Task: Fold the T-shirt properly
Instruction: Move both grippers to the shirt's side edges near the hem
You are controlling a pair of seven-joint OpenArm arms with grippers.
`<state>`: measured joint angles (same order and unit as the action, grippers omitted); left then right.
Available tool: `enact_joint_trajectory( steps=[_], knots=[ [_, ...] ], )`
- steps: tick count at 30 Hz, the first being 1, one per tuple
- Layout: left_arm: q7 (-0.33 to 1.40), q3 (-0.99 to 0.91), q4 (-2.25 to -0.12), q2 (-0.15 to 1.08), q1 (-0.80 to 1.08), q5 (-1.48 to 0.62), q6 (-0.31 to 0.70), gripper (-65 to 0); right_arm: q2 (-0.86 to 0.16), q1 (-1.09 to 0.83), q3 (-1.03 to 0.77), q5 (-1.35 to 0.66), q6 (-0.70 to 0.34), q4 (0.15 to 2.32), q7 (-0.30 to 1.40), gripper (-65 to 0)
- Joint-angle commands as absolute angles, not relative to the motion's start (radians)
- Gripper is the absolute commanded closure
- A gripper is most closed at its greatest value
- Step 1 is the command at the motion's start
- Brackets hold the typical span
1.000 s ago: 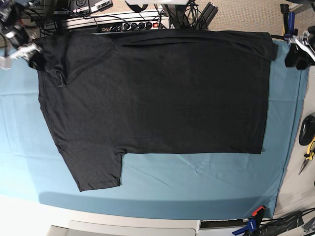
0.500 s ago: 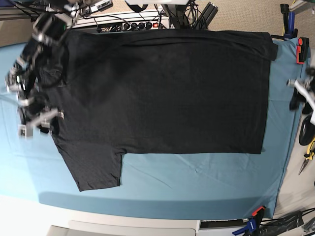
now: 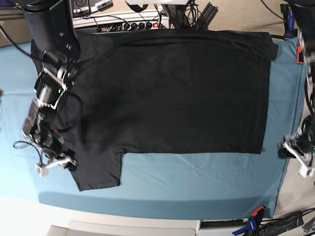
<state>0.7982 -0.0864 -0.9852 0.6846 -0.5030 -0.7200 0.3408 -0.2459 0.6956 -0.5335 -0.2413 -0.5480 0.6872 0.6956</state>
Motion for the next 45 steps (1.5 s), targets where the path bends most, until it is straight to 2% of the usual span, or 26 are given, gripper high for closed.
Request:
enact_joint_trajectory(
  steps=[1,6,9,22,32,34,35,37,38,43,45],
  knots=[
    [0.776,-0.092,-0.914,0.692,-0.567,-0.74,0.357,-28.3,-0.261,0.746,-0.531,-0.228,-0.533,0.667,0.659,-24.5],
    [0.739,-0.092,-0.477,0.633,-0.758,-0.798,0.402,-26.3,-0.26,0.805,-0.531,-0.106,-0.417,0.542,0.6,-24.5],
    [0.713,-0.092,-0.354,0.604,-0.805,-0.801,0.412,-25.9,-0.263,0.811,-0.531,-0.059,-0.353,0.535,0.594,-24.5],
    [0.739,-0.092,-0.344,0.532,-0.805,-0.8,0.416,-25.9,-0.314,0.809,-0.531,-0.045,-0.344,0.535,0.594,-24.5],
    [0.731,-0.092,-0.344,0.481,-0.806,-0.77,0.418,-25.7,-0.316,0.809,-0.531,-0.044,-0.344,0.535,0.593,-24.5],
    [0.728,-0.092,-0.344,0.484,-0.806,-0.77,0.432,-22.9,-0.316,0.809,-0.531,-0.044,-0.344,0.535,0.59,-24.5],
    [0.725,-0.092,-0.344,0.485,-0.806,-0.77,0.432,-19.1,-0.316,0.809,-0.531,-0.044,-0.344,0.535,0.585,-24.5],
    [0.725,-0.092,-0.344,0.488,-0.806,-0.77,0.43,-4.0,-0.316,0.809,-0.531,-0.044,-0.344,0.535,0.574,-24.5],
    [0.724,-0.092,-0.344,0.491,-0.806,-0.771,0.43,0.0,-0.316,0.809,-0.531,-0.044,-0.344,0.535,0.569,-24.5],
    [0.725,-0.092,-0.344,0.497,-0.806,-0.77,0.431,0.0,-0.332,0.809,-0.531,0.037,-0.339,0.535,0.493,-24.6],
    [0.725,-0.092,-0.344,0.503,-0.806,-0.77,0.431,0.0,-0.35,0.809,-0.531,0.05,-0.309,0.535,0.488,-27.9]
  ],
)
